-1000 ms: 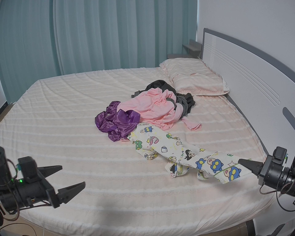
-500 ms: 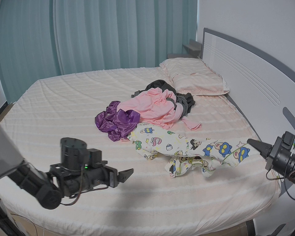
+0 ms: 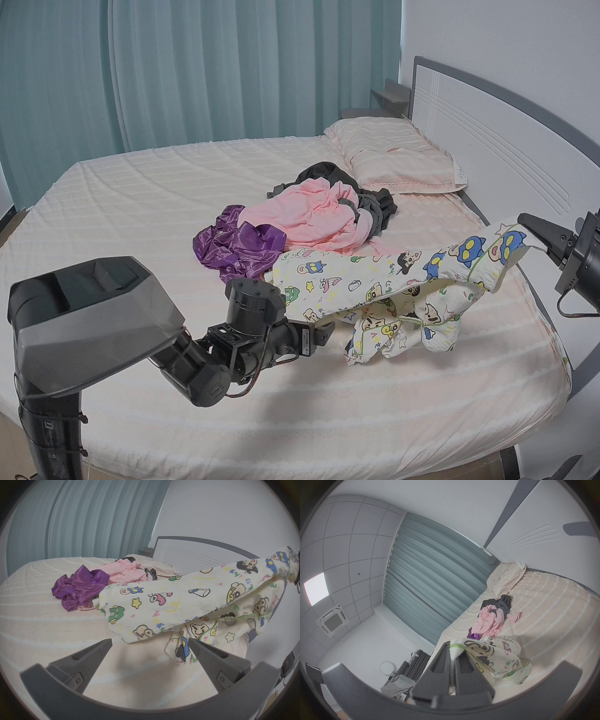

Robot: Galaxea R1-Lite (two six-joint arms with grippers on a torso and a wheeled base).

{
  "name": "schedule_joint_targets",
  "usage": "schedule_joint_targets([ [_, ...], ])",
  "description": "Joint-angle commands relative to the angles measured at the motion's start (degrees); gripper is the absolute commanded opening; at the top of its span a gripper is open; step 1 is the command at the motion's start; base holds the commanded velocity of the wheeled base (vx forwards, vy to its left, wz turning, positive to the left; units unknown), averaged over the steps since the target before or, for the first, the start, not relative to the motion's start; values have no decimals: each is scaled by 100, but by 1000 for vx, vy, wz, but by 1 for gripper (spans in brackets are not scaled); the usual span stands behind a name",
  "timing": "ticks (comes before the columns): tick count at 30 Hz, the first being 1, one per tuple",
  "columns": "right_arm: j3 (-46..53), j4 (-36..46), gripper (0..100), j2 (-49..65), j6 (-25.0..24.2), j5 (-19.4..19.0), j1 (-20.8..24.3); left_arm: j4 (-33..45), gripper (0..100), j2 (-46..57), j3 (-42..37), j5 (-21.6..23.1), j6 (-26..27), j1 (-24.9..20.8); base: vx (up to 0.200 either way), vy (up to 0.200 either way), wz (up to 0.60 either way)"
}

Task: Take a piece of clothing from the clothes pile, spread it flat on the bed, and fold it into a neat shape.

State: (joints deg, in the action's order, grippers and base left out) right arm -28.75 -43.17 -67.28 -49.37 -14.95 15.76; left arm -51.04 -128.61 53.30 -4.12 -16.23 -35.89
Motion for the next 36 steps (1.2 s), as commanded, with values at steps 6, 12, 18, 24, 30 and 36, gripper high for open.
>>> schedule_joint_targets([
  [6,-43,10,0,-136,-81,0,357,15,100,-366,383,104,-65,-102,0,0,0],
  [12,-158,45,0,101,-160,36,744,-275,100,-446,401,148,-162,-85,0,0,0],
  [18,-193,335,0,268,-178,36,1219,-477,100,-621,577,148,-170,-23,0,0,0],
  [24,-377,406,0,479,-204,27,1465,-512,100,-815,858,140,-373,38,0,0,0],
  [30,-518,827,0,602,-248,27,1526,-512,100,-1535,1684,78,-882,179,0,0,0],
  [36,-439,827,0,514,-257,-8,1210,-512,0,-1606,1455,69,-1032,258,0,0,0],
])
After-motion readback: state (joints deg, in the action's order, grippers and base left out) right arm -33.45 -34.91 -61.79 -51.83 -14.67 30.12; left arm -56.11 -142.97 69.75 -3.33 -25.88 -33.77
